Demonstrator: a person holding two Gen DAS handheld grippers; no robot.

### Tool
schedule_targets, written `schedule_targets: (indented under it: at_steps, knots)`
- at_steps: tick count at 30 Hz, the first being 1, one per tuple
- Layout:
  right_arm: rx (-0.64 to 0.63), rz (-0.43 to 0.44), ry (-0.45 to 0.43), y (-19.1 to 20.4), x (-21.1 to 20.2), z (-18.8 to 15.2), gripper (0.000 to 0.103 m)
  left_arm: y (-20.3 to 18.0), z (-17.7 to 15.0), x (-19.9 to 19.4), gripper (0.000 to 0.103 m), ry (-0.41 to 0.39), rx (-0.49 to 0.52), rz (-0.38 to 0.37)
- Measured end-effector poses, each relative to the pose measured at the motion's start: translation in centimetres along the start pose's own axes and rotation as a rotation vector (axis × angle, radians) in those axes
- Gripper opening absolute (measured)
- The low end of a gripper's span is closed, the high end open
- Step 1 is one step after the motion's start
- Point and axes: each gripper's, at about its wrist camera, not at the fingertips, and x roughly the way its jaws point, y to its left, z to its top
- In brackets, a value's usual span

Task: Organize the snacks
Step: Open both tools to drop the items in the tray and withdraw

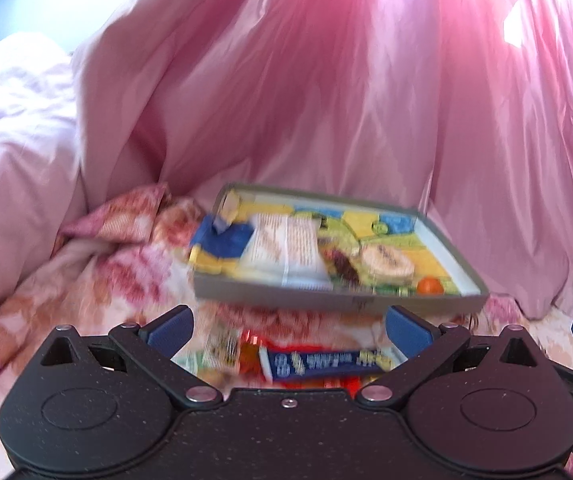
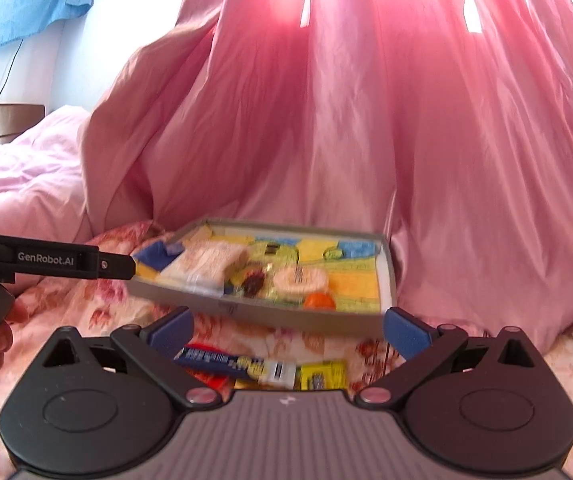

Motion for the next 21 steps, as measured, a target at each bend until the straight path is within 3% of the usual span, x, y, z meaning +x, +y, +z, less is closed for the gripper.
schedule_targets:
  at_steps: [12, 21]
  knots:
    - [0.004, 0.016, 0.129, 1.3, -0.8, -3.7, 0.103, 1.1, -5.2, -1.1, 0.102, 0.125, -0.023, 0.034]
    - [0.025, 0.020, 0.197, 1.6, -0.5, -5.6, 0.103, 1.4, -7.1, -0.7, 0.102, 0.197, -0.017, 0.048]
